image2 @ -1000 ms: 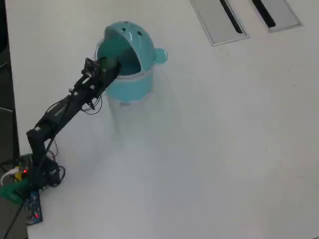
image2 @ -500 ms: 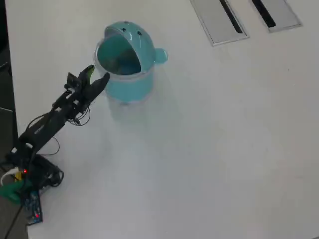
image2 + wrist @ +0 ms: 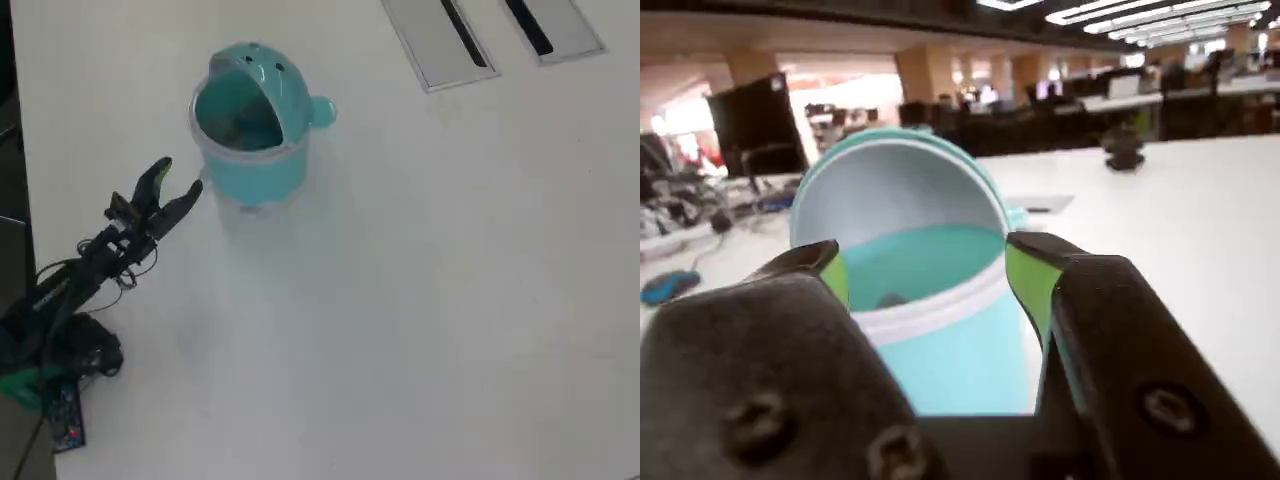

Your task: Grasp RGB lego blocks and put them in the bin one by one.

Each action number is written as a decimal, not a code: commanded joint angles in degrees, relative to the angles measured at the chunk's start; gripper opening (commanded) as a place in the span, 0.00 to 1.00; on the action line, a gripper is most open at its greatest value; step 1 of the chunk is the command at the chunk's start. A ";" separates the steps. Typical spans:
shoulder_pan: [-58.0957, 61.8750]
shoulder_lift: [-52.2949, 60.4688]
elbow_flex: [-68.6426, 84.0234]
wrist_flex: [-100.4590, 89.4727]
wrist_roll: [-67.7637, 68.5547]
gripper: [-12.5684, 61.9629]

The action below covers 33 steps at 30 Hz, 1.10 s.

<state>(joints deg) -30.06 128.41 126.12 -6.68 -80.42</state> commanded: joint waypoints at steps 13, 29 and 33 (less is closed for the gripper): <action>10.20 7.21 10.63 -12.74 20.83 0.61; 18.37 7.12 30.23 -29.62 43.86 0.61; 20.74 7.03 35.07 -34.37 49.31 0.61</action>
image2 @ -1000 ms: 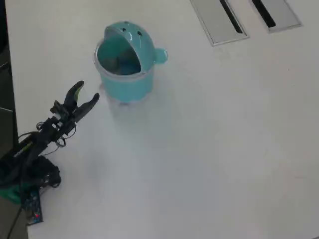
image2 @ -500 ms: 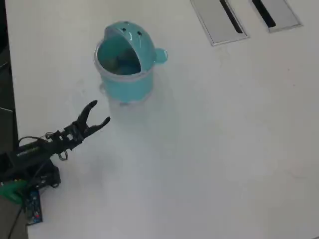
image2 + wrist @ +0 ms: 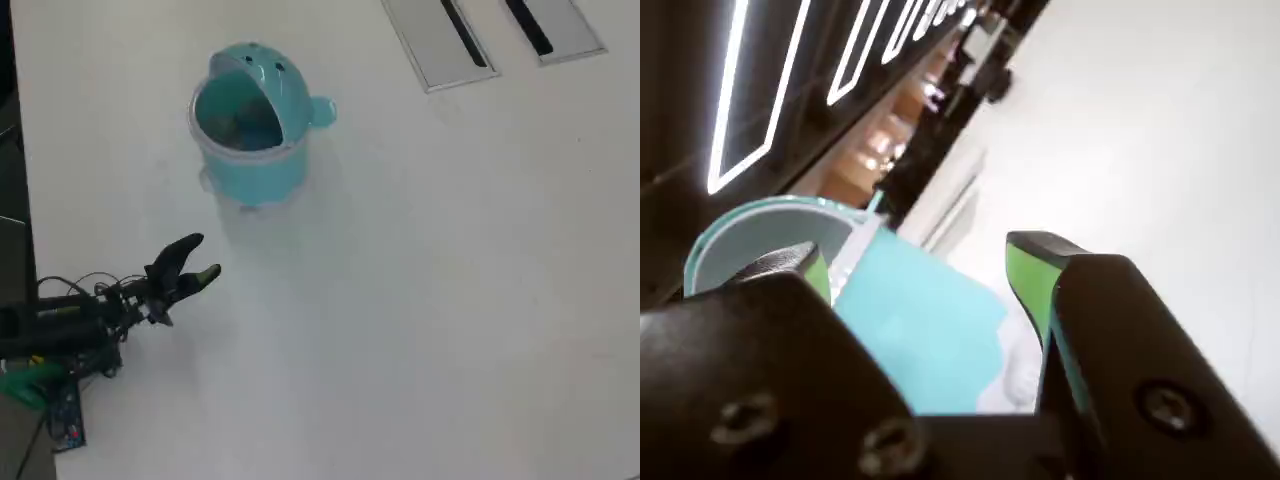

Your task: Grasp RGB lego blocks and put them in the bin one by one.

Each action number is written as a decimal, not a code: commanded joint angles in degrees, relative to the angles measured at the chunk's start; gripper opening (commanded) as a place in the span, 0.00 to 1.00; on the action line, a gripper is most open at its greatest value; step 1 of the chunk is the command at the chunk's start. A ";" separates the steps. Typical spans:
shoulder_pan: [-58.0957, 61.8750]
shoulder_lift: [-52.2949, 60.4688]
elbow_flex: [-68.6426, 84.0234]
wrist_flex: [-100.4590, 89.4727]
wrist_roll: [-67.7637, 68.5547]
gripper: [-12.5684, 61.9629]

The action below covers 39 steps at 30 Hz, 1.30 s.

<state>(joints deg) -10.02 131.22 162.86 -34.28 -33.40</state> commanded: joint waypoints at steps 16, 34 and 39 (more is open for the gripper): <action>5.36 4.04 16.26 -17.05 22.50 0.61; 12.57 3.87 18.81 1.93 34.19 0.64; 12.83 3.87 18.81 12.13 34.19 0.63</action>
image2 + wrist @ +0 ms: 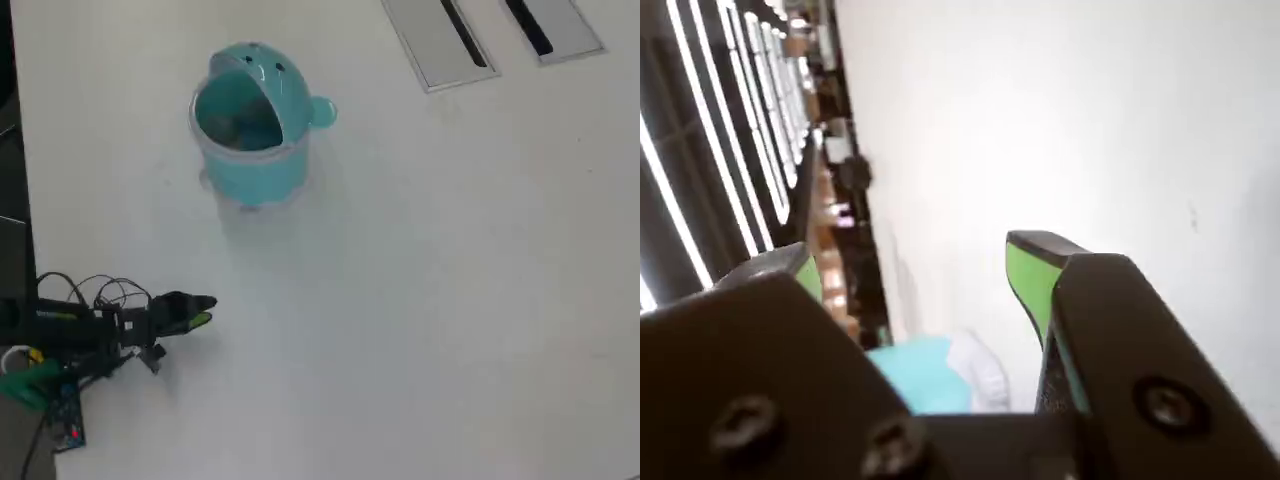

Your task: Grasp RGB lego blocks and put them in the bin one by one.

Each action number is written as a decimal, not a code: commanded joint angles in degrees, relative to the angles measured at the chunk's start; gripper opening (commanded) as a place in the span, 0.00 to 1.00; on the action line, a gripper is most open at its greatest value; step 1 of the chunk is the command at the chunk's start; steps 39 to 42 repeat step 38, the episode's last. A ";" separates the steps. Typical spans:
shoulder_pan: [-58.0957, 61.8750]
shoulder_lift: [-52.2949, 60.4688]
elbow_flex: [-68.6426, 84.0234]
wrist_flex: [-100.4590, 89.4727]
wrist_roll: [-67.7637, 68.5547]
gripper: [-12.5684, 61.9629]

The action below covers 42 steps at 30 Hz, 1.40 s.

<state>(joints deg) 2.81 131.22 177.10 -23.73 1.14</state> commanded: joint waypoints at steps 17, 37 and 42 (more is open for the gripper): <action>5.01 1.67 4.57 16.52 -8.35 0.63; 2.20 1.76 4.57 20.83 -7.38 0.63; 2.20 1.85 4.57 20.83 -7.38 0.63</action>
